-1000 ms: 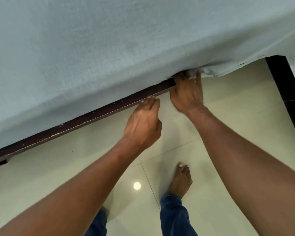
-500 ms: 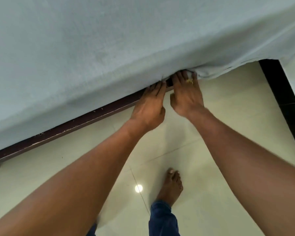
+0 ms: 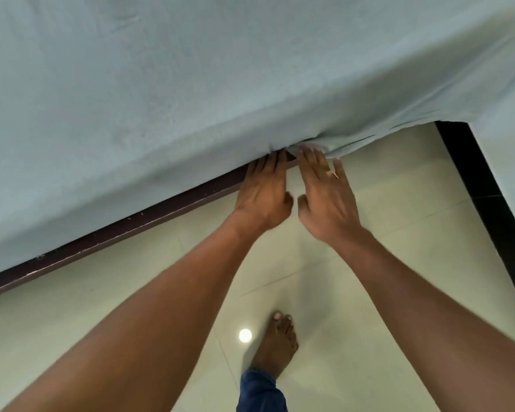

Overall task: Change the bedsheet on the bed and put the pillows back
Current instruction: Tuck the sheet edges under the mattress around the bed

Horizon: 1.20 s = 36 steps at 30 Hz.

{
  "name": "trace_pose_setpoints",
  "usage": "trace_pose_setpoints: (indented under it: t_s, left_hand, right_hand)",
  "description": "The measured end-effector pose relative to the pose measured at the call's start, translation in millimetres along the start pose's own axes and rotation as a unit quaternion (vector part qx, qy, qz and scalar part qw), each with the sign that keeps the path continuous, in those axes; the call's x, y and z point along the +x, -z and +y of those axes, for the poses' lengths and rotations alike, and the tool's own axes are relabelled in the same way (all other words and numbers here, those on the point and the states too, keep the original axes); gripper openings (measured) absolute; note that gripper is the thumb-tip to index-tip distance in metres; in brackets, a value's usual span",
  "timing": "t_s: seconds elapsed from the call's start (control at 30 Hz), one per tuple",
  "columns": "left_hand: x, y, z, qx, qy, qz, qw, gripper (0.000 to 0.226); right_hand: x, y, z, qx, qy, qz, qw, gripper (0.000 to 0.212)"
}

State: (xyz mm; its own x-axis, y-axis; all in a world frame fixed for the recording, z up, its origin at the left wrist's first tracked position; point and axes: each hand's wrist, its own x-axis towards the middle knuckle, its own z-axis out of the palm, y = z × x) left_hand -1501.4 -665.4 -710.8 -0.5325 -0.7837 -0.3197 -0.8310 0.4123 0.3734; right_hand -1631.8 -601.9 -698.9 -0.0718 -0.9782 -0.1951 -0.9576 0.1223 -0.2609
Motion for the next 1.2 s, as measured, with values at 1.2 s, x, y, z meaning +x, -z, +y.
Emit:
trace_pose_setpoints:
  t_s: [1.2]
  left_hand:
    - [110.4,-12.6,129.7,-0.123,0.026,0.049,0.991,0.067]
  right_hand:
    - [46.1,53.2,154.3,-0.015,0.047,-0.004,0.999,0.082]
